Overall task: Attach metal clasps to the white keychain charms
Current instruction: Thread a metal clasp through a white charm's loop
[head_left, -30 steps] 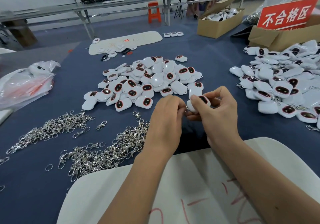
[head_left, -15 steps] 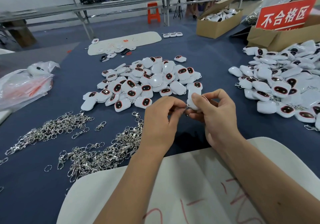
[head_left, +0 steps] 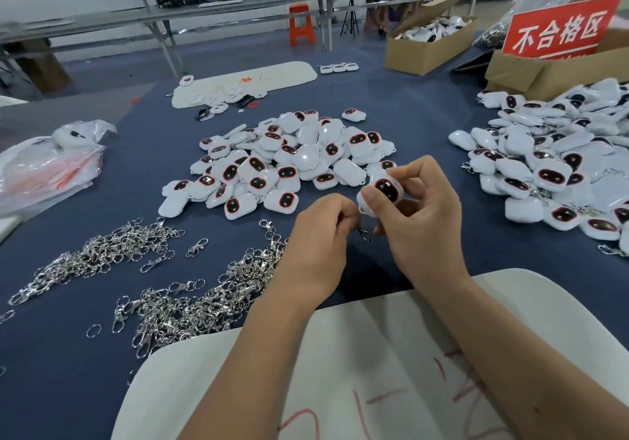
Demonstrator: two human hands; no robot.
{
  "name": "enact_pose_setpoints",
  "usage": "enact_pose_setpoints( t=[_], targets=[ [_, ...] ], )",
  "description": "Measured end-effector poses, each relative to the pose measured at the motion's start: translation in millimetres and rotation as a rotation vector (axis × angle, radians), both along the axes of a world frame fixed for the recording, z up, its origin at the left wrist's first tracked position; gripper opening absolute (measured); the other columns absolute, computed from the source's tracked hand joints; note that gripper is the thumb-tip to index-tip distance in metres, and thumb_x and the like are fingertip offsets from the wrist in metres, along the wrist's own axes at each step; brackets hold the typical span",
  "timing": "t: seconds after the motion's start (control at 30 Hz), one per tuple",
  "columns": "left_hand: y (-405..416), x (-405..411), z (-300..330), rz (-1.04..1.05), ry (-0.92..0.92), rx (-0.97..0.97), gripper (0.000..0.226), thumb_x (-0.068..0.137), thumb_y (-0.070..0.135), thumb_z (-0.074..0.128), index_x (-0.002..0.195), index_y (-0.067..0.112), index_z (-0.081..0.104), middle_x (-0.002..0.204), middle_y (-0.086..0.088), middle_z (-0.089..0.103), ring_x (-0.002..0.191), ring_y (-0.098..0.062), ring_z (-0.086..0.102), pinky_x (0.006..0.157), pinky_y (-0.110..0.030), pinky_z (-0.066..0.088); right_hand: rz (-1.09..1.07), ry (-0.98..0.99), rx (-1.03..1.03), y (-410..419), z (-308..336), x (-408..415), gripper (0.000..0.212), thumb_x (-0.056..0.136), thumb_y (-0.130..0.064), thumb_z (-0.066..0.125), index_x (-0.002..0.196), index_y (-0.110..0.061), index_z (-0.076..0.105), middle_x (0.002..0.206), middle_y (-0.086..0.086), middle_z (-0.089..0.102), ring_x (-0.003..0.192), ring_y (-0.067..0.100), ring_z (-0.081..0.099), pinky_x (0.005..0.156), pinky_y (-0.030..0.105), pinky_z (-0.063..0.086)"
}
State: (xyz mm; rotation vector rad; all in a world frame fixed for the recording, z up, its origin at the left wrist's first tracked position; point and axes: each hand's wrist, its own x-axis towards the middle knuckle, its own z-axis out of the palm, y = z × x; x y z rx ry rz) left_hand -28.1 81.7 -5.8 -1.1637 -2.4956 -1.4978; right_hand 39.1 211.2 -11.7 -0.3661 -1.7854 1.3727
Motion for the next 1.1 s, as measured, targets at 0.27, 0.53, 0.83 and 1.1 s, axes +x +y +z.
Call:
enact_pose_setpoints(
  t=[0.27, 0.53, 0.83, 1.1],
  targets=[
    [1.5, -4.7, -2.4, -0.004, -0.291, 0.274, 0.013, 0.098, 0.003, 0.061, 0.091, 0.009, 0.070, 0.081, -0.001, 0.071, 0.074, -0.008, 0.064, 0.075, -0.023, 0.055, 0.119, -0.080, -0.207, 9.0, -5.4, -5.3, 0.020, 0.089, -0.013, 0.056, 0.089, -0.024, 0.072, 0.059, -0.007, 0.048, 0.056, 0.019, 0.038, 0.048, 0.026, 0.033],
    [0.0, -9.5, -5.2, -0.023, -0.416, 0.361, 0.013, 0.100, 0.004, 0.059, 0.095, 0.008, 0.070, 0.091, -0.005, 0.072, 0.083, -0.007, 0.065, 0.070, -0.022, 0.054, 0.286, -0.168, 0.079, 7.7, -7.6, -8.0, 0.017, 0.098, -0.017, 0.070, 0.091, -0.031, 0.078, 0.080, -0.010, 0.074, 0.068, 0.002, 0.060, 0.066, 0.014, 0.048],
    [-2.8, -9.5, -3.0, -0.069, -0.424, 0.397, 0.011, 0.098, 0.014, 0.064, 0.091, 0.018, 0.072, 0.088, 0.004, 0.068, 0.079, -0.010, 0.055, 0.072, -0.031, 0.049, 0.433, -0.155, -0.106, 10.4, -1.4, -3.9, 0.015, 0.100, -0.014, 0.070, 0.089, -0.020, 0.078, 0.068, -0.003, 0.063, 0.062, 0.006, 0.049, 0.059, 0.017, 0.045],
    [-1.4, -7.3, -2.0, -0.115, -0.554, 0.430, 0.013, 0.098, 0.012, 0.062, 0.091, 0.016, 0.072, 0.071, 0.004, 0.062, 0.066, -0.011, 0.052, 0.065, -0.026, 0.047, 0.535, -0.189, -0.179, 15.3, 2.7, 0.4, 0.017, 0.103, -0.012, 0.063, 0.087, -0.010, 0.067, 0.069, 0.003, 0.048, 0.063, 0.015, 0.036, 0.051, 0.021, 0.030]
  ],
)
